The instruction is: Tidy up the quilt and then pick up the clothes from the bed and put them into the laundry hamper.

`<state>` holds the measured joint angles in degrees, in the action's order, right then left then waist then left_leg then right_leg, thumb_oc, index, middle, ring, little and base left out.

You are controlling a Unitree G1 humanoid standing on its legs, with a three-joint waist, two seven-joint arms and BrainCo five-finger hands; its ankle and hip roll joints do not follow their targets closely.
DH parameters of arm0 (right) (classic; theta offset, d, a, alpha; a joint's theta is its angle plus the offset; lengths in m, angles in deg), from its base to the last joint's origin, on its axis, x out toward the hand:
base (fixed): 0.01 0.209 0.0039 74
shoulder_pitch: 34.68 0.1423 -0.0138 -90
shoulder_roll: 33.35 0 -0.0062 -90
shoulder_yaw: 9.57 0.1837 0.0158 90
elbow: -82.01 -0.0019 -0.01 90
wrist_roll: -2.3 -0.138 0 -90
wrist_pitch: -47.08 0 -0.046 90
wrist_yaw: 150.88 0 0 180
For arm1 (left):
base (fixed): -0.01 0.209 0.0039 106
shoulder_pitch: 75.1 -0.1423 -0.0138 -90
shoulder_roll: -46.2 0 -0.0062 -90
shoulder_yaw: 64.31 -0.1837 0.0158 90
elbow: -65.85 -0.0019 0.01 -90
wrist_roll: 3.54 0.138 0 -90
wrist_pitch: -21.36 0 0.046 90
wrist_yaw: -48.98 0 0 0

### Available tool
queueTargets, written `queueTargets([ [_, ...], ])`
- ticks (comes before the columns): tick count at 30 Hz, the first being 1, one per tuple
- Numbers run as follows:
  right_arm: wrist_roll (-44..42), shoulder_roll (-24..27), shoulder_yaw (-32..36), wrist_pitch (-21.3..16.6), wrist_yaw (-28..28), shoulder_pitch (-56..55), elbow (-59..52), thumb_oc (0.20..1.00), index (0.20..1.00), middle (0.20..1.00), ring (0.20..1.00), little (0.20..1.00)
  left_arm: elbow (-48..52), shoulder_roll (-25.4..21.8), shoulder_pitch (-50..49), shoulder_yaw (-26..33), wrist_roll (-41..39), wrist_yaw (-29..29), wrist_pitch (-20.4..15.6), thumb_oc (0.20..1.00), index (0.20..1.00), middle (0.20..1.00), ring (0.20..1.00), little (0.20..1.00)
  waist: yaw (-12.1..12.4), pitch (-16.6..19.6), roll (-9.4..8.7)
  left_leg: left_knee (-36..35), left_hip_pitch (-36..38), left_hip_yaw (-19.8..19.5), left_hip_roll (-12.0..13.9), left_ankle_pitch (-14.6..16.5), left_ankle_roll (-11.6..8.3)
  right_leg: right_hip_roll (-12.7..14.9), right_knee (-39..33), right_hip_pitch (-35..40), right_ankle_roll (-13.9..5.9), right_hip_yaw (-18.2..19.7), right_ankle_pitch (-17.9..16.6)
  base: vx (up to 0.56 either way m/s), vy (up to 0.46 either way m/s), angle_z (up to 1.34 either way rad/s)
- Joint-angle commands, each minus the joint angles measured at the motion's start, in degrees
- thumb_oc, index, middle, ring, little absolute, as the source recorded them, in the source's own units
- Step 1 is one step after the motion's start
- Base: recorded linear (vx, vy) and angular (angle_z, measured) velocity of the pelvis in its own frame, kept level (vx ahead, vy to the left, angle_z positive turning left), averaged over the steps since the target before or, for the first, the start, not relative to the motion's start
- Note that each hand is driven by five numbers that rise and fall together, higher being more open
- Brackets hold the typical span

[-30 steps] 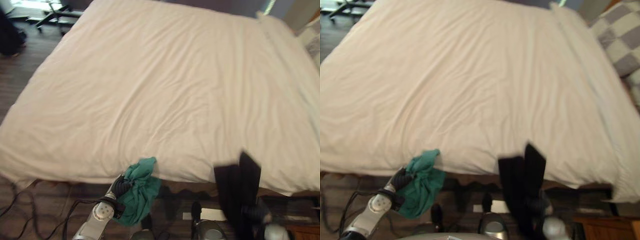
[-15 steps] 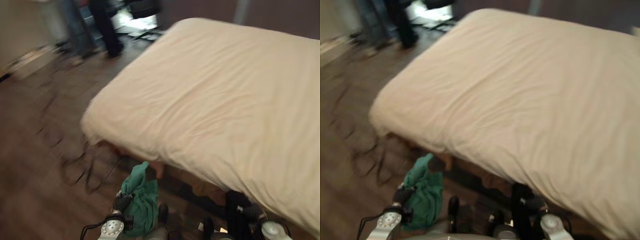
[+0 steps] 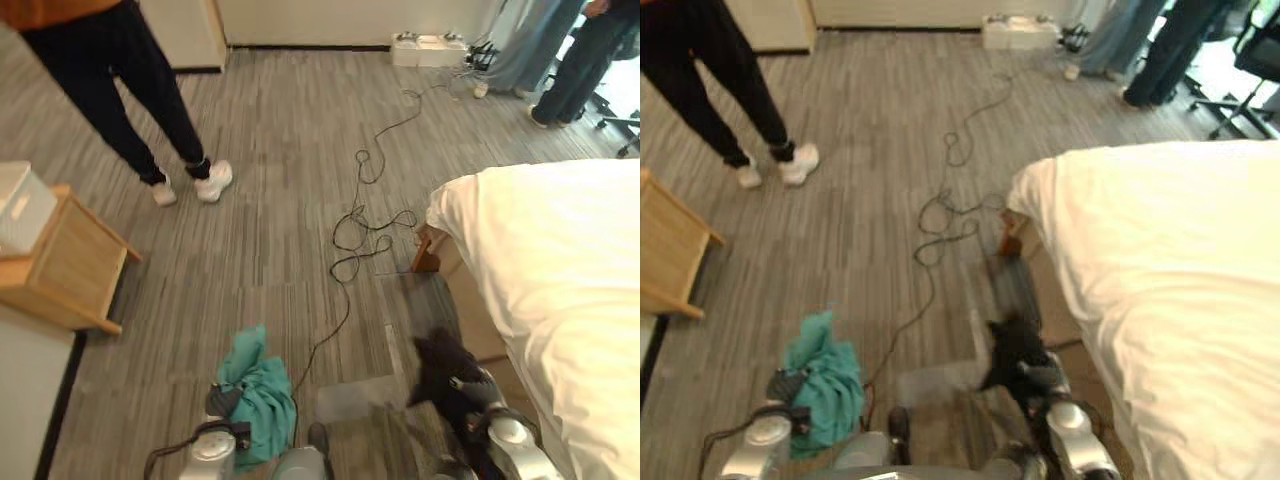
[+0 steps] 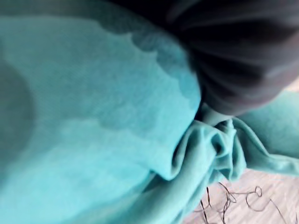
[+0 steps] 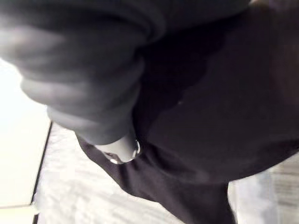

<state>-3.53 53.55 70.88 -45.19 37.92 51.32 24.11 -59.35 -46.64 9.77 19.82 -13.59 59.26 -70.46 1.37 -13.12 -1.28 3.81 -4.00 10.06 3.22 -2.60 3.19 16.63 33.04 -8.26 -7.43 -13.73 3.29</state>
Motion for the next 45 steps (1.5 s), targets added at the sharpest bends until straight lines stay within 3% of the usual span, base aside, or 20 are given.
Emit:
queueTargets([
  [1,-3.49,3.26,1.74,-2.69,1.16,1.29,-2.46,0.200,0.200,0.200,0.200,0.200,4.04,0.34,1.91,-1.69,1.31,-0.09,-2.75,0.200,0.200,0.200,0.200,0.200,-1.80,-0.80,1.18,-3.35,1.59,-1.15,2.18,3.85,-4.71,-8.65,-12.13,1.88,-3.41,7.39,3.70,0.18,-0.075,1.66],
  [3,-3.68,3.97,1.40,-3.71,1.83,1.39,-2.22,0.200,0.200,0.200,0.200,0.200,2.39,0.14,3.46,-3.01,1.32,-0.08,-3.15,0.200,0.200,0.200,0.200,0.200,-3.44,-0.49,0.85,-4.65,3.18,-3.76,1.22,4.88,-5.26,-8.97,-24.84,2.80,-1.78,12.82,3.25,0.22,-0.113,1.26],
  [4,8.38,5.07,-4.79,4.25,1.34,5.61,31.42,0.200,0.200,0.200,0.200,0.200,-30.95,5.08,12.28,-12.31,22.18,1.77,2.82,0.200,0.200,0.200,0.200,0.200,-0.73,3.56,1.34,-8.81,9.94,-5.71,-0.99,4.57,-6.46,-11.93,-38.01,15.32,-0.12,7.60,2.39,0.12,-0.070,0.24],
  [11,7.03,5.56,-4.64,3.44,0.55,5.84,27.09,0.200,0.200,0.200,0.200,0.200,-29.22,4.44,12.14,-9.74,17.70,2.09,2.27,0.200,0.200,0.200,0.200,0.200,-0.43,3.59,1.28,-8.37,10.84,-6.33,0.17,4.26,-7.52,-13.05,-36.65,15.86,1.14,7.32,4.24,0.07,-0.099,0.06],
  [14,5.49,6.69,-4.91,2.13,-0.93,6.09,21.98,0.200,0.200,0.200,0.200,0.200,-27.18,3.43,12.72,-7.81,14.24,2.31,1.21,0.200,0.200,0.200,0.200,0.200,0.59,1.44,0.46,6.63,5.05,-6.31,0.96,4.09,-8.53,-13.75,-36.03,16.48,2.72,7.40,4.77,0.00,-0.166,-0.07],
  [16,4.26,8.74,-3.33,1.55,0.02,6.11,16.23,0.200,0.200,0.200,0.200,0.200,-22.45,3.22,13.78,-6.41,9.42,3.87,0.31,0.200,0.200,0.200,0.200,0.200,2.16,-1.99,-0.45,25.49,-5.95,-5.76,2.83,-3.40,-8.75,-13.99,-36.09,18.99,4.91,6.13,5.58,0.05,-0.247,0.00],
  [18,3.53,9.36,-2.51,1.57,0.57,5.70,14.32,0.200,0.200,0.200,0.200,0.200,-20.65,3.33,13.50,-6.05,7.95,4.26,-0.05,0.200,0.200,0.200,0.200,0.200,2.31,-2.38,-0.70,28.25,-8.38,-4.05,3.36,-2.88,-8.33,-14.11,-36.52,20.23,5.12,5.60,6.35,0.18,-0.107,-0.18],
  [22,3.06,10.19,-1.14,1.34,1.09,4.35,9.32,0.200,0.200,0.200,0.200,0.200,-14.85,3.68,11.45,-4.30,5.83,4.37,-1.01,0.200,0.200,0.200,0.200,0.200,3.72,-0.96,-0.55,15.85,-12.97,4.18,2.80,1.81,-6.81,-13.39,-38.04,23.16,3.51,5.12,9.53,0.41,0.068,-0.36],
  [25,3.97,10.54,-0.68,1.23,1.60,5.22,7.76,0.200,0.200,0.200,0.200,0.200,-11.89,2.75,9.69,-2.86,5.57,3.47,-1.29,0.200,0.200,0.200,0.200,0.200,5.23,0.09,-0.80,5.03,-14.69,10.63,2.85,-0.72,-8.09,-12.97,-38.04,26.13,2.22,4.63,12.59,0.48,0.133,0.08],
  [28,5.91,10.03,-1.33,0.96,0.93,5.81,7.32,0.200,0.200,0.200,0.200,0.200,-10.47,1.27,8.07,-1.54,6.10,2.79,-1.00,0.200,0.200,0.200,0.200,0.200,6.72,1.63,-2.86,1.95,-13.64,10.04,1.70,-1.63,-5.53,-12.99,-33.66,26.87,1.11,5.02,13.27,0.60,0.105,-0.37],
  [29,6.45,9.26,-1.23,0.70,1.20,6.26,8.31,0.200,0.200,0.200,0.200,0.200,-11.43,0.63,8.41,-1.89,6.57,2.73,-0.45,0.200,0.200,0.200,0.200,0.200,7.41,1.22,-5.91,3.14,-11.74,8.49,-1.52,1.81,-3.29,-11.83,-20.81,23.22,-3.34,4.97,8.00,0.57,0.122,-0.12],
  [30,6.45,9.20,-1.23,0.67,1.21,6.34,8.37,0.200,0.200,0.200,0.200,0.200,-11.45,0.58,8.46,-1.88,6.56,2.72,-0.46,0.200,0.200,0.200,0.200,0.200,7.46,1.26,-6.03,3.18,-11.83,8.58,-1.61,1.92,-3.18,-11.68,-20.48,22.97,-3.47,5.04,8.18,0.69,0.175,-0.09],
  [31,6.83,8.31,-1.35,1.20,1.03,6.79,8.47,0.200,0.200,0.200,0.200,0.200,-12.10,0.44,9.00,-1.91,6.97,3.14,0.11,0.200,0.200,0.200,0.200,0.200,6.52,-0.18,-6.10,2.13,-7.84,8.10,-2.21,4.00,-1.53,-10.02,-5.64,15.98,-7.57,4.87,-1.51,0.26,0.092,-0.23],
  [34,6.99,8.24,-1.65,1.11,1.13,8.24,8.39,0.200,0.200,0.200,0.200,0.200,-12.56,0.12,10.03,-1.89,6.30,4.23,0.48,0.200,0.200,0.200,0.200,0.200,5.50,-1.38,-3.47,-3.01,-2.14,7.72,-0.22,2.61,-0.69,-9.42,5.02,7.35,-7.57,2.87,-7.58,0.52,0.117,0.05],
  [37,5.44,8.95,-0.96,0.59,1.55,8.04,6.16,0.200,0.200,0.200,0.200,0.200,-10.41,-0.25,12.06,-3.46,6.67,4.58,0.12,0.200,0.200,0.200,0.200,0.200,1.62,-3.97,-0.67,-7.89,6.16,2.30,-0.23,3.83,-2.42,-11.43,-5.45,-2.62,-3.87,0.91,1.69,0.66,-0.011,0.43],
  [39,5.38,9.38,-0.49,0.55,1.79,7.60,5.29,0.200,0.200,0.200,0.200,0.200,-10.09,-0.28,12.46,-3.63,6.97,4.57,0.03,0.200,0.200,0.200,0.200,0.200,0.78,-4.10,-0.57,-8.21,7.76,1.04,-0.29,4.87,-3.33,-10.76,-13.45,-2.72,-3.41,1.63,2.03,0.71,-0.198,1.25],
  [40,4.92,10.23,1.18,0.64,2.91,6.22,4.48,0.200,0.200,0.200,0.200,0.200,-10.27,-0.21,13.66,-3.65,7.76,4.95,-0.28,0.200,0.200,0.200,0.200,0.200,-0.87,-4.10,-0.16,-8.81,11.54,-1.40,1.22,8.44,-6.00,-6.57,-32.87,-5.61,-4.49,4.81,-1.52,0.78,-0.260,1.68],
  [41,5.21,10.22,1.31,1.08,2.86,5.59,3.87,0.200,0.200,0.200,0.200,0.200,-10.39,-0.01,13.91,-3.72,8.09,5.14,-0.37,0.200,0.200,0.200,0.200,0.200,-1.73,-4.08,0.26,-8.81,13.31,-2.39,2.00,9.57,-6.82,-5.18,-36.20,-6.57,-5.31,7.00,-3.51,1.06,-0.353,1.91],
  [44,7.97,11.17,0.72,1.24,1.61,4.04,1.65,0.200,0.200,0.200,0.200,0.200,-11.29,0.83,11.54,-1.83,7.19,5.30,-1.32,0.200,0.200,0.200,0.200,0.200,-3.78,-2.43,-0.60,-2.94,20.25,-6.67,5.20,13.12,-8.84,-4.94,-30.74,-7.84,-6.98,13.04,-6.77,0.92,-0.432,1.36],
  [45,8.37,11.74,0.28,1.00,1.13,4.03,1.09,0.200,0.200,0.200,0.200,0.200,-11.17,1.02,10.52,-1.54,6.95,5.06,-1.39,0.200,0.200,0.200,0.200,0.200,-4.31,-2.12,-0.13,3.35,19.19,-7.48,7.16,10.17,-9.52,-6.02,-28.74,-7.39,-6.22,12.54,-6.50,0.86,-0.581,0.47],
])
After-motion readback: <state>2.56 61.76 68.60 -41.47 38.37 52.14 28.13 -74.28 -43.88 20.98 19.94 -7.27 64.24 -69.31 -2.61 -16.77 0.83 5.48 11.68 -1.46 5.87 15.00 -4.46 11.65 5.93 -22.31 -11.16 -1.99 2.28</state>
